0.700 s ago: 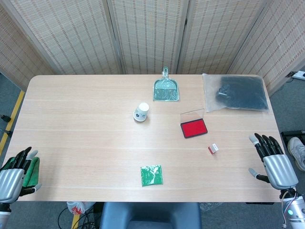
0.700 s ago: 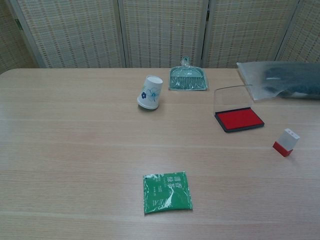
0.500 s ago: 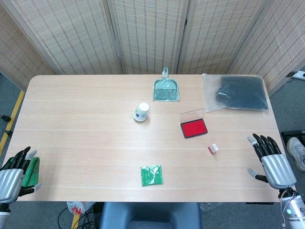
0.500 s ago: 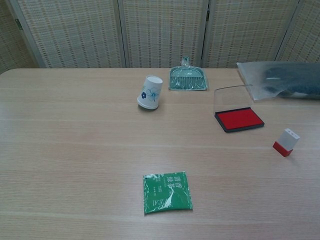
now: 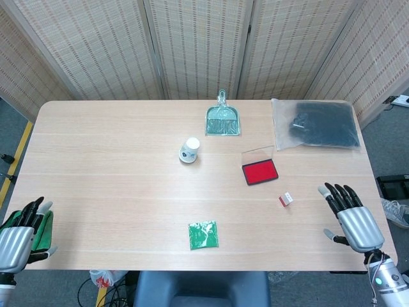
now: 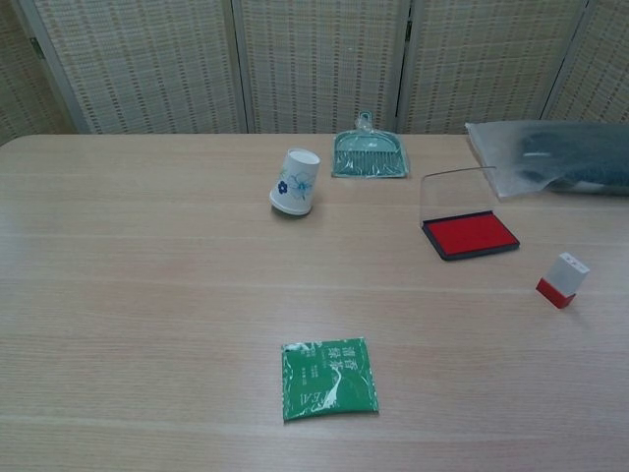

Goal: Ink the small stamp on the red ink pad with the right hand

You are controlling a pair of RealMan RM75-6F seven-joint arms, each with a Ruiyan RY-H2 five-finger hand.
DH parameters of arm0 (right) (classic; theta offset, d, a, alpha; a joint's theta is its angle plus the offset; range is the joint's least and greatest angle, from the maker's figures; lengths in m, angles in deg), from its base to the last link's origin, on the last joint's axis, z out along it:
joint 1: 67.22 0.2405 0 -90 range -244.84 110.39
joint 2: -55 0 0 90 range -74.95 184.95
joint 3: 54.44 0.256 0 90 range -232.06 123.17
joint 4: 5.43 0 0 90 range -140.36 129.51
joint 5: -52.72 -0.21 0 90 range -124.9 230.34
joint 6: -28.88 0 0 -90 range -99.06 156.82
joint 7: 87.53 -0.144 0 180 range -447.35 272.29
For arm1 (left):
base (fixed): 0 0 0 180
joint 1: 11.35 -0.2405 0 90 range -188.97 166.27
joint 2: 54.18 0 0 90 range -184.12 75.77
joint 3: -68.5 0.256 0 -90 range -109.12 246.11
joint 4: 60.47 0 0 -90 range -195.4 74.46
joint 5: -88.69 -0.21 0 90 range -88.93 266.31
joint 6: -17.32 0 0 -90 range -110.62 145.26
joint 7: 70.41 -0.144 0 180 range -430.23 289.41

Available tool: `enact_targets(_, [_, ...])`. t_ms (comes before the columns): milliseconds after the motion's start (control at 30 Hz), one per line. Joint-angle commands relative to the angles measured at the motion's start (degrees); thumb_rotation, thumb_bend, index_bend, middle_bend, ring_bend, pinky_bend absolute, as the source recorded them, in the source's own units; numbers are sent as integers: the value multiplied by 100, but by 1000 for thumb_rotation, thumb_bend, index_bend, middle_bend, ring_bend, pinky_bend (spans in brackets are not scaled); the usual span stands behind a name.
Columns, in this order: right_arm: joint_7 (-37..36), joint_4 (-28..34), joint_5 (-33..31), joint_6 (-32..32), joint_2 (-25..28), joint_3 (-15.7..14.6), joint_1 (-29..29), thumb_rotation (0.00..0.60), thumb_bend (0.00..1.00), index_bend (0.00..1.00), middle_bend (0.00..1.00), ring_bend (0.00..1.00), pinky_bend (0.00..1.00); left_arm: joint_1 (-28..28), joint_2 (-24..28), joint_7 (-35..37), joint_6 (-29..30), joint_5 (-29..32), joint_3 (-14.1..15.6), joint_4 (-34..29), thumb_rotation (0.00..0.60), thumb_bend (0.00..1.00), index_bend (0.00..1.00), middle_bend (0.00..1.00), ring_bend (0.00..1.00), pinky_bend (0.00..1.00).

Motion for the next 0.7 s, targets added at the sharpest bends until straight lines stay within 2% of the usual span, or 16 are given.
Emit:
enact_targets(33, [-186,-132,66,-814,40,-4,539,600,182,0,2,25,26,2,-1,12,3,12,-14,-13,600,175,69,0,0,259])
enact_targets(133, [109,-211,-5,-1573,119,34,995,600,187,14,21,25,26,-3,-54,-67,53,17,-39,23,600,176,69,0,0,259])
enact_targets(267, [576,19,-391,-2367,251,174,1433,600,188,21,22,25,25,-3,-89,-179,-3,85,-25,5,600,175,70,0,0,259])
enact_targets(433, [528,153,-627,-2769,297,284,1739,600,188,56,29,25,26,-36,-98,-250,28,168,-41,-25,600,175,73,0,0,259])
enact_targets(700, [425,-243,-800,-3232,3,275,2100,600,220,114,41,25,26,-55,-92,-266,50,192,-42,-65,600,175,106,0,0,259])
